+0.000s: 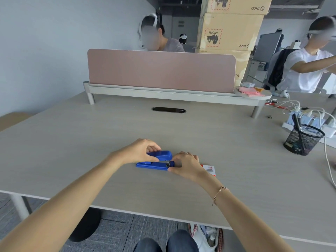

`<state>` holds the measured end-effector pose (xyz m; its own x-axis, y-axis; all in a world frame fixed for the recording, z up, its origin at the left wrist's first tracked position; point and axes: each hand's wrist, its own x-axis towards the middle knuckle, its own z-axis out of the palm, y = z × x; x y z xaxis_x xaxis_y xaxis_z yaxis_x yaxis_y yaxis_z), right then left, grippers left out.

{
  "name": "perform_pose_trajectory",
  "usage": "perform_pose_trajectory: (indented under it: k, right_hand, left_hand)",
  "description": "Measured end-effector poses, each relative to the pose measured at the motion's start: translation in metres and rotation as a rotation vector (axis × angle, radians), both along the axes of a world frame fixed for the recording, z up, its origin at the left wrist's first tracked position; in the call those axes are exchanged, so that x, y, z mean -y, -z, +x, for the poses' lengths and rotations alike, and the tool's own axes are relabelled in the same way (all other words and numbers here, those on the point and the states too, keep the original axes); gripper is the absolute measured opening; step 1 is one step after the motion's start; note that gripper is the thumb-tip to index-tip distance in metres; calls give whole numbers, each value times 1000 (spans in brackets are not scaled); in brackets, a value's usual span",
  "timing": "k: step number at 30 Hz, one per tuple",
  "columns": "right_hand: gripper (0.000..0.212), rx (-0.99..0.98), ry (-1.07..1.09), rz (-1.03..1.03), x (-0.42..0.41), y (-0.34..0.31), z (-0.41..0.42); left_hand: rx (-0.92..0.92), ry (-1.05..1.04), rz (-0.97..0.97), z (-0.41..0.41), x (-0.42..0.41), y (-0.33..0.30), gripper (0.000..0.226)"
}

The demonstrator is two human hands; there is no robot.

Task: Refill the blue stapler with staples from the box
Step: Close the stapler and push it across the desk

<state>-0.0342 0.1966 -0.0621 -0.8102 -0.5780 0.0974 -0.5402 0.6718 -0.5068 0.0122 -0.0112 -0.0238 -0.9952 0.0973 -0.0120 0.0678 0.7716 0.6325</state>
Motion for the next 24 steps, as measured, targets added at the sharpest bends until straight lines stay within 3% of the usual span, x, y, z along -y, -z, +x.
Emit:
perform_pose_trajectory:
  k: [5,11,24]
  right_hand:
    - [42,-18,39,-80,6,-11,3]
    - [26,-184,10,-113,11,-18,5]
    - [23,-170,17,-82,13,-8,4]
  left_hand:
    - [29,-14,-26,6,20,1,27]
    - [30,-29,-13,7,21,3,27]
    - [33,-9,-23,5,19,5,21]
